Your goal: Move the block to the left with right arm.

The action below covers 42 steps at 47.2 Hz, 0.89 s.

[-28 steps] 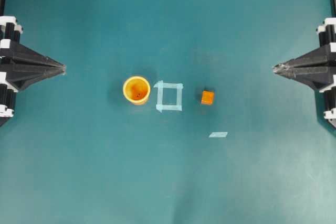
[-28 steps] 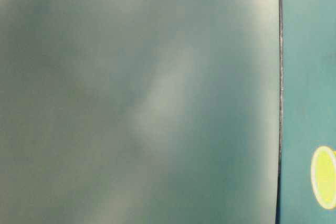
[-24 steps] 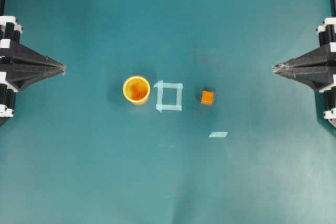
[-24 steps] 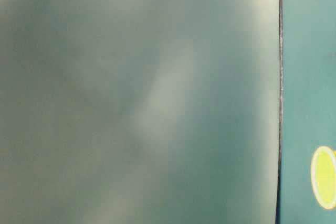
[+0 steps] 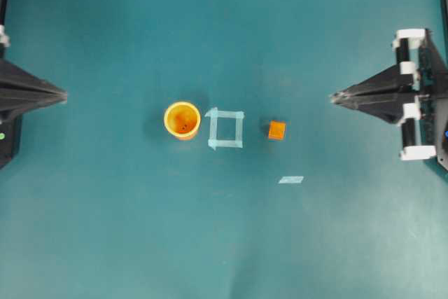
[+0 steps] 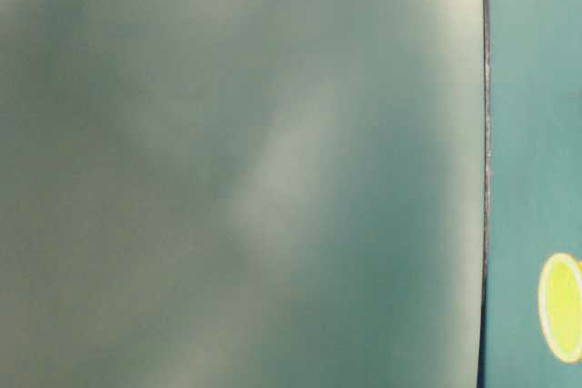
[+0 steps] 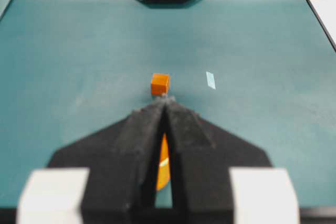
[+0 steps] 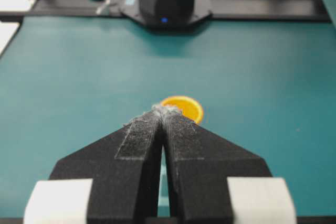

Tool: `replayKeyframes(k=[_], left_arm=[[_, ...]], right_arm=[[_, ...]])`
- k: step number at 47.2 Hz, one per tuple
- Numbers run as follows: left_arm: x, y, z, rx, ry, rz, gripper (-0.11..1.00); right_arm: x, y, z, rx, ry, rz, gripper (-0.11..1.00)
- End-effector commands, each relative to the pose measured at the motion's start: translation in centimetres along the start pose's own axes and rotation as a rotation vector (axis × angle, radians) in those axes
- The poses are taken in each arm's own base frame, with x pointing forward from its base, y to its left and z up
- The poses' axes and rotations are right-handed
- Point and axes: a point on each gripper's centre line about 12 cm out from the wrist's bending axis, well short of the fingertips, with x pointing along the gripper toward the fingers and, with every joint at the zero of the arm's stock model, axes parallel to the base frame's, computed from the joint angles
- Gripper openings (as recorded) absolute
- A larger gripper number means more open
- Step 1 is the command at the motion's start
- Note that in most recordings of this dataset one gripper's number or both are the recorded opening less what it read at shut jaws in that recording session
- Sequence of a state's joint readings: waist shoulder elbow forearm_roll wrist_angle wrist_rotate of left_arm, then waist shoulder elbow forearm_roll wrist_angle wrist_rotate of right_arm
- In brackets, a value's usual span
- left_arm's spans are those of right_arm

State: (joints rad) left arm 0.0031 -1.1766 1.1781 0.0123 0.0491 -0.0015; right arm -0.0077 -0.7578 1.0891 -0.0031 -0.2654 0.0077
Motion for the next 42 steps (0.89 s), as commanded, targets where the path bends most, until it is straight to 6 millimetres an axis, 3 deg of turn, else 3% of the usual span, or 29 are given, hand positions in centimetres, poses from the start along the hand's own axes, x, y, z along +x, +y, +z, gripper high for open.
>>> replayKeyframes(k=[1, 7, 13, 19, 24, 33, 42], left_arm=[[-1.9, 0.1, 1.1, 0.001, -0.038, 0.005, 0.0], [-4.6, 0.1, 1.4, -0.001, -0.075, 0.006, 0.0], [-6.7, 0.1, 1.2, -0.001, -0.067, 0.01, 0.0], [-7.6, 0.2, 0.8, -0.002, -0.035, 0.02, 0.0], [-7.5, 0.3, 0.5, -0.003, -0.017, 0.028, 0.0], [-7.3, 0.3, 0.2, -0.003, -0.003, 0.031, 0.0], [-7.3, 0.3, 0.1, -0.003, 0.0, 0.031, 0.0]], right_arm=[[0.9, 0.0, 1.1, 0.003, -0.015, -0.002, 0.0], [2.1, 0.0, 0.3, 0.005, 0.028, -0.002, 0.03], [3.8, -0.1, -1.4, 0.005, 0.112, -0.003, 0.19], [6.1, -0.1, -3.8, 0.003, 0.245, -0.004, 0.38], [8.0, -0.1, -6.6, 0.004, 0.37, -0.004, 0.47], [10.4, -0.1, -11.1, 0.004, 0.502, -0.005, 0.48], [11.2, -0.2, -14.0, 0.015, 0.564, -0.013, 0.48]])
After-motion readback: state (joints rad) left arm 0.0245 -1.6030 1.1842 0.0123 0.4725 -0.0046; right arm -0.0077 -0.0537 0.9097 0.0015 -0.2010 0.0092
